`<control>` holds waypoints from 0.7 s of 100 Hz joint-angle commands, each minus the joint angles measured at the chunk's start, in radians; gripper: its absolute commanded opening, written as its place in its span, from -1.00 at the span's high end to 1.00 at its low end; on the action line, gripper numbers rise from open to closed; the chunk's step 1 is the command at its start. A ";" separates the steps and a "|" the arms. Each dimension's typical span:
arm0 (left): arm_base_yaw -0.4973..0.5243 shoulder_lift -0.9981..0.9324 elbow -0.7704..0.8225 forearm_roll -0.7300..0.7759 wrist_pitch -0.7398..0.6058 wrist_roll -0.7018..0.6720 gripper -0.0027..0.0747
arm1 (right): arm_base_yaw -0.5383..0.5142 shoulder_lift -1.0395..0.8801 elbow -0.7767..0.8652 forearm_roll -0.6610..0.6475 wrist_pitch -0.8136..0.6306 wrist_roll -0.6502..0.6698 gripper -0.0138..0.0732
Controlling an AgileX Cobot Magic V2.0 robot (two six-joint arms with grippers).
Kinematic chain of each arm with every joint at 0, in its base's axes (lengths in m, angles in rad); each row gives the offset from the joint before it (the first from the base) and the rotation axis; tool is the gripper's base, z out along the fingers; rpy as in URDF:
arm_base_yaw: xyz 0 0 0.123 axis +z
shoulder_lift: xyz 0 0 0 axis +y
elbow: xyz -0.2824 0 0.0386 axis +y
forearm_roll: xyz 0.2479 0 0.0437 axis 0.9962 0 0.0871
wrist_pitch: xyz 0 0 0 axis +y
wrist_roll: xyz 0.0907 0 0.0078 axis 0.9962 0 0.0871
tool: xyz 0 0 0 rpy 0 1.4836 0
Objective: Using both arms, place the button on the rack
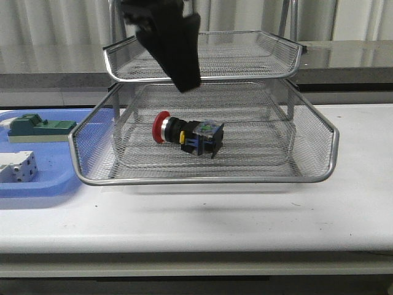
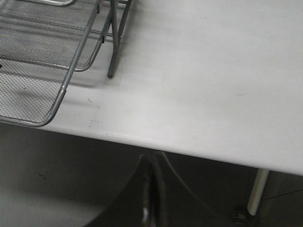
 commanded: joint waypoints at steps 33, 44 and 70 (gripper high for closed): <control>0.275 -0.317 0.025 0.007 0.111 -0.179 -0.29 | -0.009 0.003 -0.027 0.000 -0.061 0.000 0.84; 0.366 -0.411 0.117 0.007 0.056 -0.211 -0.29 | -0.009 0.003 -0.027 0.000 -0.061 0.000 0.84; 0.488 -0.708 0.480 -0.032 -0.227 -0.297 -0.29 | -0.009 0.003 -0.027 0.000 -0.061 0.000 0.84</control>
